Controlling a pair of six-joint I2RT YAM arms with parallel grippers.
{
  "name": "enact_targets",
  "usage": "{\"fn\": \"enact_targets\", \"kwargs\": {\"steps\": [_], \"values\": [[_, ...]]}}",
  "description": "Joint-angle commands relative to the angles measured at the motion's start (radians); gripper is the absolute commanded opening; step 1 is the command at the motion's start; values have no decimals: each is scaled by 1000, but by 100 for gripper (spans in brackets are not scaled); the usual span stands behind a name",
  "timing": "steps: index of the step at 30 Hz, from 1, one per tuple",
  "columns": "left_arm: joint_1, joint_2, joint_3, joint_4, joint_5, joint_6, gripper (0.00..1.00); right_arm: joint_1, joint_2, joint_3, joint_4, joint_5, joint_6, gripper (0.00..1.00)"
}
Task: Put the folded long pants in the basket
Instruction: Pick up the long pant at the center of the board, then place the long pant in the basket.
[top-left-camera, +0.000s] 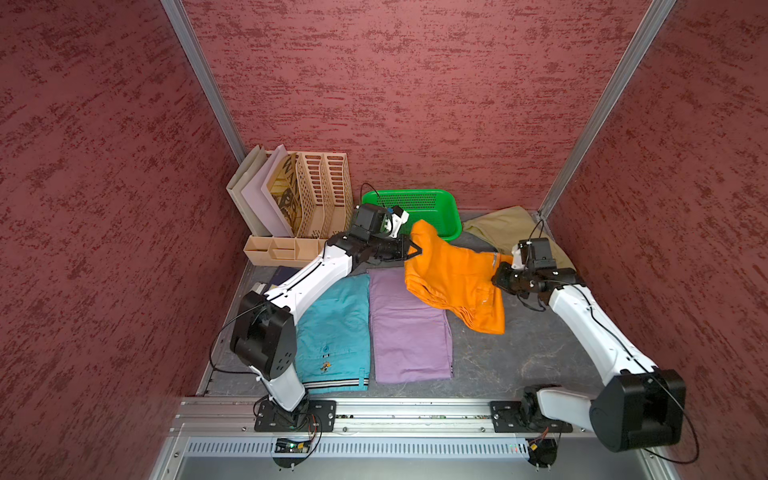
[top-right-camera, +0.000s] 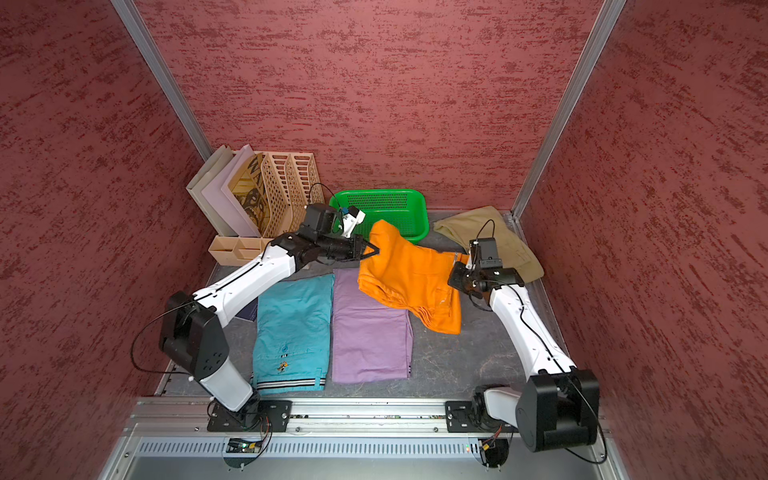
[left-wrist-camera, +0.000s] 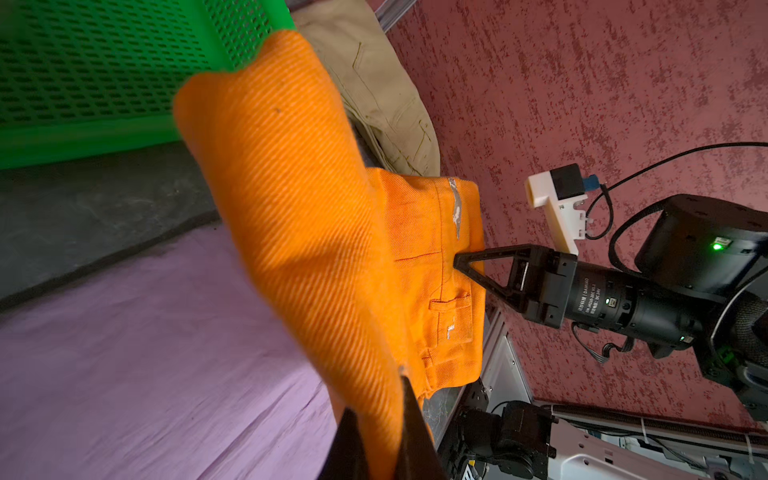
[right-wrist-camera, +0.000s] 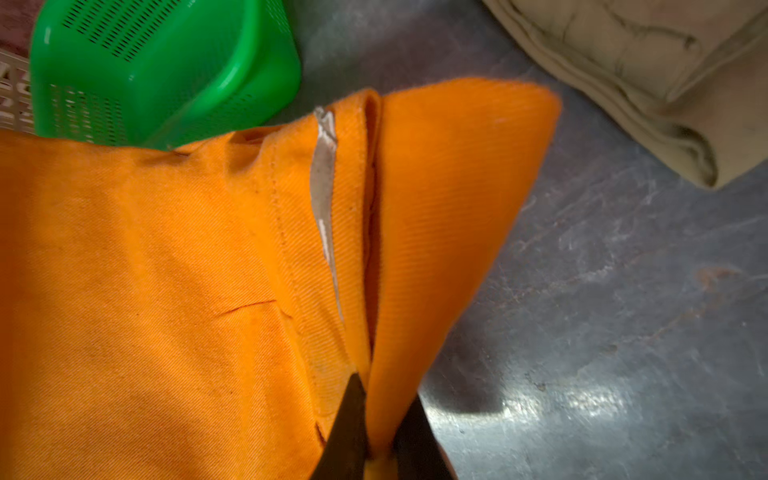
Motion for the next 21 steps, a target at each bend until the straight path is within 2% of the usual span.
{"fn": "enact_targets", "kwargs": {"steps": [1, 13, 21], "values": [[62, -11, 60, -19, -10, -4, 0, 8, 74, 128, 28, -47, -23, 0], [210, 78, 186, 9, -90, -14, 0, 40, 431, 526, 124, -122, -28, 0], [243, 154, 231, 71, -124, -26, 0, 56, 643, 756, 187, -168, -24, 0]]}}
